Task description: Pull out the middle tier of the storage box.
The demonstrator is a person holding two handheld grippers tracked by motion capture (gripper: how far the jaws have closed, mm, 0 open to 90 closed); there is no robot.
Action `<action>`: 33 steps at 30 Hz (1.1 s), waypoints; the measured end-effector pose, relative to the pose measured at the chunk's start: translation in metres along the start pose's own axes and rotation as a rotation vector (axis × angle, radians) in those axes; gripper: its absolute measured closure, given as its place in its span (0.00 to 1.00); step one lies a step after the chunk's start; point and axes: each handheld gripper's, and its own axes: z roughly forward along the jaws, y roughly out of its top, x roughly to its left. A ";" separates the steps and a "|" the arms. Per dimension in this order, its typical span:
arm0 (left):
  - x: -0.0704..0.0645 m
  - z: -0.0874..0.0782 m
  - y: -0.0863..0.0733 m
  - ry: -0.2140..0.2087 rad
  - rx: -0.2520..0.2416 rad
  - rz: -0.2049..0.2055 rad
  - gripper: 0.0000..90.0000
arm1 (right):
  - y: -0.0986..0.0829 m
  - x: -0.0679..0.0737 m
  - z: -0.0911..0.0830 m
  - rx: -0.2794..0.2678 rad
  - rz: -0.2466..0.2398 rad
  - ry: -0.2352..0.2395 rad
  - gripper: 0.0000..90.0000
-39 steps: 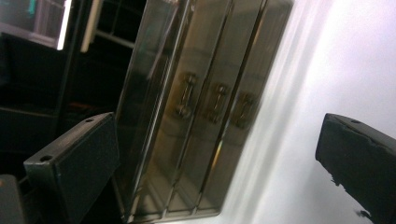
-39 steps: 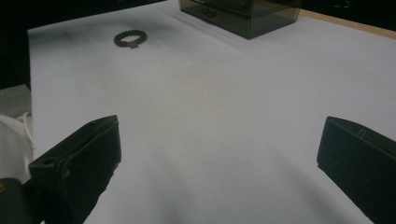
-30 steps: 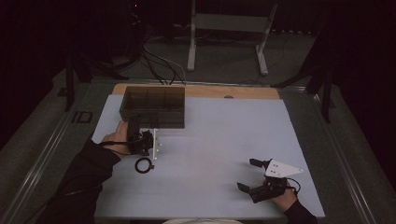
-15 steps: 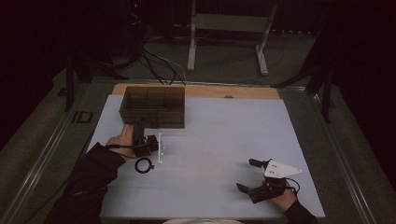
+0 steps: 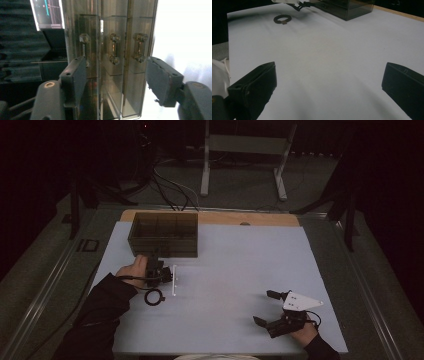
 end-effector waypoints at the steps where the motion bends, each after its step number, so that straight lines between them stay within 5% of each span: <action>1: 0.000 0.001 0.001 0.001 0.008 0.002 0.44 | 0.000 0.000 0.000 0.000 0.001 0.000 0.00; 12: -0.004 0.008 -0.001 0.035 -0.010 0.017 0.72 | 0.000 0.000 0.000 0.002 0.000 0.001 0.00; 33: -0.006 0.021 -0.003 0.032 -0.025 0.053 0.84 | 0.000 0.000 0.000 0.004 -0.001 0.000 0.00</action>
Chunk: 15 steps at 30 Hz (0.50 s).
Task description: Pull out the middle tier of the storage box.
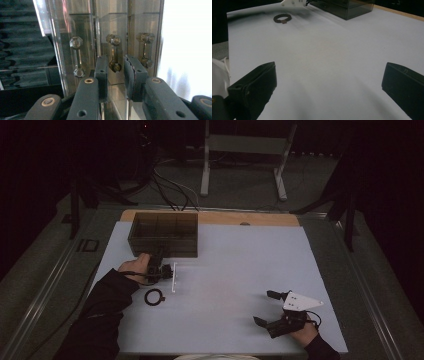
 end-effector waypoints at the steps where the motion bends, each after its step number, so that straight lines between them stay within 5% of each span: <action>1: -0.001 0.000 0.000 0.002 -0.002 0.002 0.84 | 0.000 0.000 0.000 -0.001 0.000 0.000 0.00; 15: -0.001 0.000 0.002 0.029 0.011 0.001 0.91 | 0.000 0.000 0.000 0.002 0.001 0.001 0.00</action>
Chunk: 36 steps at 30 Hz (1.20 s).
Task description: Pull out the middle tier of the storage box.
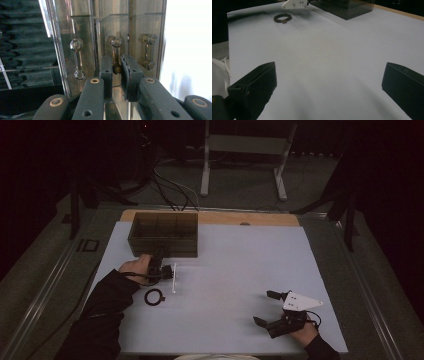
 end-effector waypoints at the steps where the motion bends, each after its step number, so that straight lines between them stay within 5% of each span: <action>1: 0.000 0.000 0.000 0.002 0.000 -0.001 0.91 | 0.000 0.000 0.000 0.000 0.000 0.000 0.00; 36: -0.002 -0.022 -0.004 -0.022 -0.023 -0.018 0.92 | 0.000 -0.001 0.000 0.004 0.007 0.003 0.00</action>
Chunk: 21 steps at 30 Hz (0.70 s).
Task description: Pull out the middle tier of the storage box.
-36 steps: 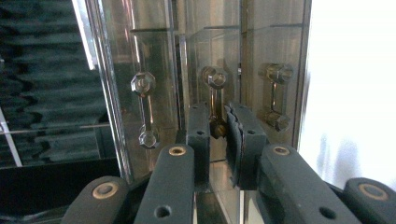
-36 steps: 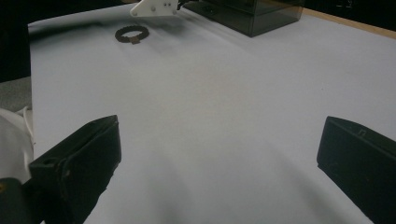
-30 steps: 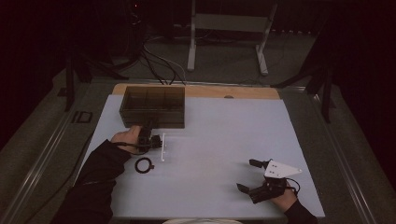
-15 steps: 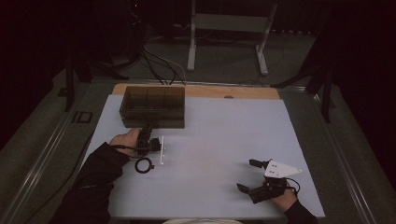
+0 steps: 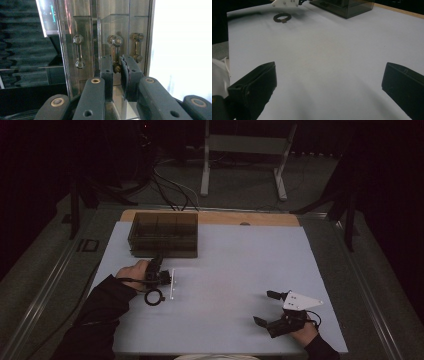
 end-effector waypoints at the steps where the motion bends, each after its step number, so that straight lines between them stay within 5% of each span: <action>1: 0.000 0.000 0.000 0.002 -0.004 0.000 0.92 | 0.000 0.000 0.000 -0.001 0.000 -0.001 0.00; 21: 0.004 0.000 -0.003 -0.031 -0.022 -0.036 0.90 | 0.000 -0.001 0.001 0.005 0.005 0.003 0.00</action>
